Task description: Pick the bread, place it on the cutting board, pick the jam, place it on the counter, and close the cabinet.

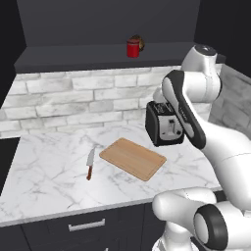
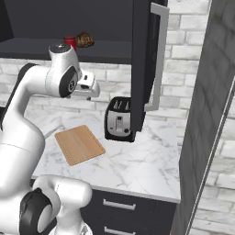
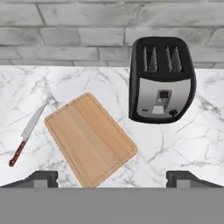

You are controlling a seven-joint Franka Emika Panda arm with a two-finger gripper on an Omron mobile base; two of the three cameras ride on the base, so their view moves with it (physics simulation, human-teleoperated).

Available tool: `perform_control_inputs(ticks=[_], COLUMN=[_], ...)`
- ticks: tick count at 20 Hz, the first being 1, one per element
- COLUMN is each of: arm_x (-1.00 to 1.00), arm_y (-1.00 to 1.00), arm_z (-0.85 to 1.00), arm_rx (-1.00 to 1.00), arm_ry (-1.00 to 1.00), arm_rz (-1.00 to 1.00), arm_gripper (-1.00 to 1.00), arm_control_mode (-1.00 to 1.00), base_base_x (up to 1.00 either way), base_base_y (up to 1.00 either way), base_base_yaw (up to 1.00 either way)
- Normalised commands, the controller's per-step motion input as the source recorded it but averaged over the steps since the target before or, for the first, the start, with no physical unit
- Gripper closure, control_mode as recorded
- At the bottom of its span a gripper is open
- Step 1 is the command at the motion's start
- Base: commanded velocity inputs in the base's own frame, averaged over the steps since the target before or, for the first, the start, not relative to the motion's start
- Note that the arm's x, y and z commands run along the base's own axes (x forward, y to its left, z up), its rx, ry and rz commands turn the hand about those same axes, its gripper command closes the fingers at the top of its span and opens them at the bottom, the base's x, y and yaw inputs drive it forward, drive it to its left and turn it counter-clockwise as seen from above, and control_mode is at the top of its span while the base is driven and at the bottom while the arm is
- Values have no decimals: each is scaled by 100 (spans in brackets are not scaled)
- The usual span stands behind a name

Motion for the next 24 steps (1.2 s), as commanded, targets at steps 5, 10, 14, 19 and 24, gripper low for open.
perform_control_inputs(ticks=[5,10,14,19,24], arm_x=[-1,0,-5,-12,-15], arm_y=[7,10,9,15,26], arm_z=[34,33,40,45,45], arm_rx=[0,0,0,-2,-4], arm_ry=[-16,-11,-9,-2,0], arm_rz=[0,0,0,0,0], arm_gripper=[-100,-100,-100,-100,-100], arm_control_mode=[-100,-100,-100,-100,-100], base_base_x=[0,0,0,0,0], base_base_y=[0,0,0,0,0], base_base_yaw=[0,0,0,0,0])
